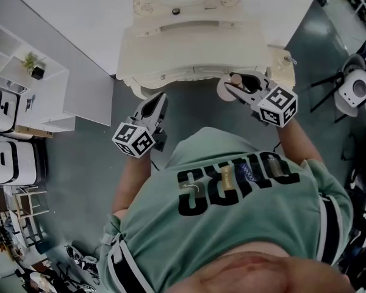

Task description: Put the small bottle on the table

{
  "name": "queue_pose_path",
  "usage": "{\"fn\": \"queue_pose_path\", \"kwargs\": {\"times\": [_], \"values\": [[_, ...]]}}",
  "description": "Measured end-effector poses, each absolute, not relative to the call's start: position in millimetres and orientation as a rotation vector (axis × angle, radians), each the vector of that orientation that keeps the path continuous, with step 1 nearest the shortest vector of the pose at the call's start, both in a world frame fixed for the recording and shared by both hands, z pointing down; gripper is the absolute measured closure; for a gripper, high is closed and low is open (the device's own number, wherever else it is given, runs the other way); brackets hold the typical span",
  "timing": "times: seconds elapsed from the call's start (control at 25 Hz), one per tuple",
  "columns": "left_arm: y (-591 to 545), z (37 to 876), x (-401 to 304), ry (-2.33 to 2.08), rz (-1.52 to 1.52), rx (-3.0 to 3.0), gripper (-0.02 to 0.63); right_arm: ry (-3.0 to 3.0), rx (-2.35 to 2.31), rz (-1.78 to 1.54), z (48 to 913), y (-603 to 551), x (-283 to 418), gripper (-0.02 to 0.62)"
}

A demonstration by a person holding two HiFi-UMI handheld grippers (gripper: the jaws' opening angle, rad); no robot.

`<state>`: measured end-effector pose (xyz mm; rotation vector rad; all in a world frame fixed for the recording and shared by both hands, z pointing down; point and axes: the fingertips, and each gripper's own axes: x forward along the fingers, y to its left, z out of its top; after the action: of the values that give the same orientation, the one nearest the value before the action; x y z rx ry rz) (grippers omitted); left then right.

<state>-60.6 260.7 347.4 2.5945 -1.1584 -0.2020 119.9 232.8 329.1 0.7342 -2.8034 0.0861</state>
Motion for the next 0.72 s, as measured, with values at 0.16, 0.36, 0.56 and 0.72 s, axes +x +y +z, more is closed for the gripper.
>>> {"fn": "queue_pose_path", "kwargs": {"times": [0.16, 0.36, 0.56, 0.72], "values": [[264, 348, -40, -1.172, -0.207, 2.589, 0.597, -2.805, 0.709, 0.079, 329, 234, 137, 0.468], [264, 353, -17, -1.178, -0.204, 2.578, 0.597, -2.816, 0.682, 0.071, 329, 233, 152, 0.468], [260, 357, 0, -1.171, -0.192, 2.576, 0.597, -2.824, 0.664, 0.064, 330, 232, 162, 0.468], [252, 361, 8, -1.154, -0.173, 2.584, 0.597, -2.830, 0.668, 0.062, 333, 224, 167, 0.468]]}}
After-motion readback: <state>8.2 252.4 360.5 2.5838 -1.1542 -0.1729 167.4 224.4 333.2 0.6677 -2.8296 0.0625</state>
